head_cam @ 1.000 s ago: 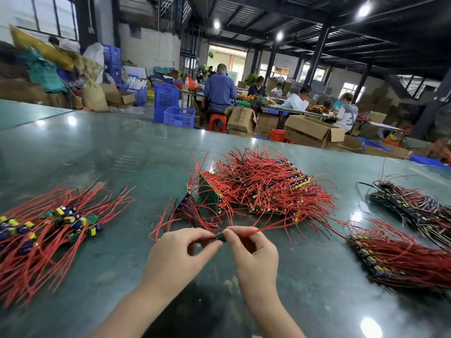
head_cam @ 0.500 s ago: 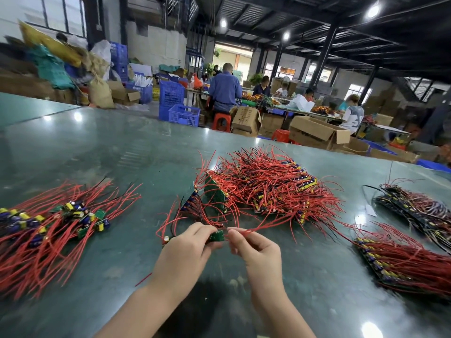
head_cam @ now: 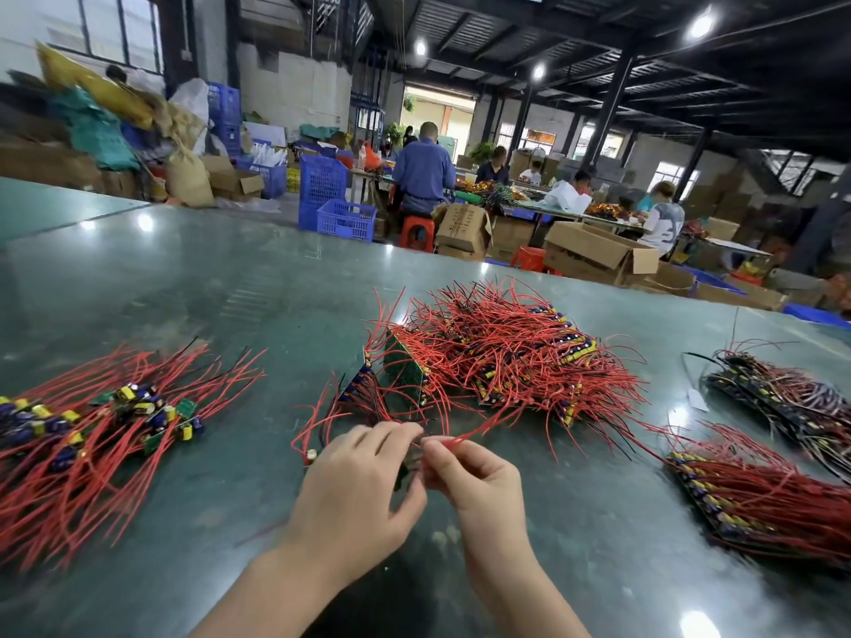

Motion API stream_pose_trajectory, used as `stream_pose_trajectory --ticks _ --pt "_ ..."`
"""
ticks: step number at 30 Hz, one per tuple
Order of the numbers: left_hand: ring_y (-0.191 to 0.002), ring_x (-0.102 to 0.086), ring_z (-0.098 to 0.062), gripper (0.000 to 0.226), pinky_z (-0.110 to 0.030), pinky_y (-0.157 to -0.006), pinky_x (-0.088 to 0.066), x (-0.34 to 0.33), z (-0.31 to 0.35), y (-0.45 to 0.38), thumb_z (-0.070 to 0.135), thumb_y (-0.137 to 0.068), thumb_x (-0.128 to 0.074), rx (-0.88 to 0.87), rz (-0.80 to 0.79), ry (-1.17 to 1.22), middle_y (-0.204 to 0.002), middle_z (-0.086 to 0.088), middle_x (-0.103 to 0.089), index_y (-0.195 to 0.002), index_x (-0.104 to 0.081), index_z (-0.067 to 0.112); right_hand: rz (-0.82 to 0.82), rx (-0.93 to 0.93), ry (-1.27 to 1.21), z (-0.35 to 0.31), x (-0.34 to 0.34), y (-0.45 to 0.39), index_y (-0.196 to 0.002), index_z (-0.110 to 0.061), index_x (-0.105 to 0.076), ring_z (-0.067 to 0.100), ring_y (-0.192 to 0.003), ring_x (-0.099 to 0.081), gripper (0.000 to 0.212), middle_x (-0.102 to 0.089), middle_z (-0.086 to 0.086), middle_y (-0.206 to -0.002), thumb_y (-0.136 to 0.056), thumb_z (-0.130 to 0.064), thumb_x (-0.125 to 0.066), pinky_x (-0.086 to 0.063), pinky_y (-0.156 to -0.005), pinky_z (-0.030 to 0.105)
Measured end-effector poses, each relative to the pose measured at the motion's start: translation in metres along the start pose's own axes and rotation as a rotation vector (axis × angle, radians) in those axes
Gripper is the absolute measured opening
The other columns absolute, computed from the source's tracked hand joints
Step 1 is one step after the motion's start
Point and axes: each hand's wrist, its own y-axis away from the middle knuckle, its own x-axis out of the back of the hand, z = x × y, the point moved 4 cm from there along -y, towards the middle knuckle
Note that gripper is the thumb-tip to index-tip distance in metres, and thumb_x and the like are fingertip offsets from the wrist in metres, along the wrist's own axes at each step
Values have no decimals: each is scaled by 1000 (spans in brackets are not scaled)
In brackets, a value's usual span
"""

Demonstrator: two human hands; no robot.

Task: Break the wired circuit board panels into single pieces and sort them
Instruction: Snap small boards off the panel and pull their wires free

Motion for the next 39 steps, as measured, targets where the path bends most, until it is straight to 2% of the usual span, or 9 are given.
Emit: stream_pose_trajectory --ticks 4,9,15,19,24,30,32,35,39 --pt "-79 -57 -13 24 -38 -71 -48 -10 -4 2 37 -89 -42 112 -37 243 -88 10 -57 -96 -59 21 52 36 6 0 2 0 -73 -11 -77 7 -62 -58 13 -72 5 -71 -80 -4 -69 -48 -60 16" --pt "-80 -48 -14 38 -28 -73 -38 -4 -4 -3 40 -93 -32 -13 -8 136 -82 8 -52 -91 -61 15 54 33 -44 -2 0 3 -72 -8 -76 7 -60 -59 11 -71 7 -68 -79 -1 -70 -49 -58 17" --pt "-70 -51 -18 29 -30 -64 -39 0 -5 -2 33 -90 -40 -39 88 -4 -74 7 -56 -82 -64 17 68 81 -44 -9 -3 8 -68 -11 -77 8 -54 -55 15 -69 5 -62 -75 1 -71 -47 -55 16" --pt "-70 -46 -17 25 -27 -64 -30 4 -4 -4 29 -86 -44 -42 170 -98 -70 8 -55 -77 -65 19 112 84 -47 -10 -4 10 -67 -11 -77 7 -52 -55 15 -69 5 -61 -75 1 -73 -47 -53 16" --pt "-77 -50 -15 33 -27 -68 -30 3 -1 -4 31 -91 -37 -23 170 -69 -84 11 -61 -102 -66 21 108 114 -26 -14 -4 11 -69 -11 -78 8 -54 -57 15 -70 7 -62 -75 1 -73 -48 -55 17" --pt "-71 -47 -20 27 -31 -64 -28 2 -1 -4 27 -91 -37 -67 178 -228 -76 6 -55 -83 -62 19 113 81 -58 -11 -2 11 -71 -7 -77 8 -53 -54 11 -67 7 -60 -77 0 -71 -48 -55 18" --pt "-73 -42 -21 24 -32 -64 -28 2 -2 -4 24 -86 -41 -89 222 -258 -77 4 -56 -89 -64 19 107 66 -69 -11 -4 12 -72 -6 -77 8 -54 -55 9 -68 6 -62 -77 -1 -71 -48 -56 18" --pt "-75 -39 -22 31 -34 -64 -27 2 -3 -3 20 -79 -44 -127 266 -292 -80 2 -60 -102 -65 21 107 20 -106 -8 -7 13 -73 -5 -77 8 -57 -58 6 -72 7 -69 -77 -5 -72 -50 -58 18" --pt "-77 -41 -21 30 -34 -66 -28 3 -4 -3 24 -84 -44 -91 278 -277 -85 5 -63 -110 -60 20 112 -3 -122 -7 -8 14 -72 -3 -76 9 -57 -58 8 -69 7 -65 -78 -4 -71 -50 -58 18"
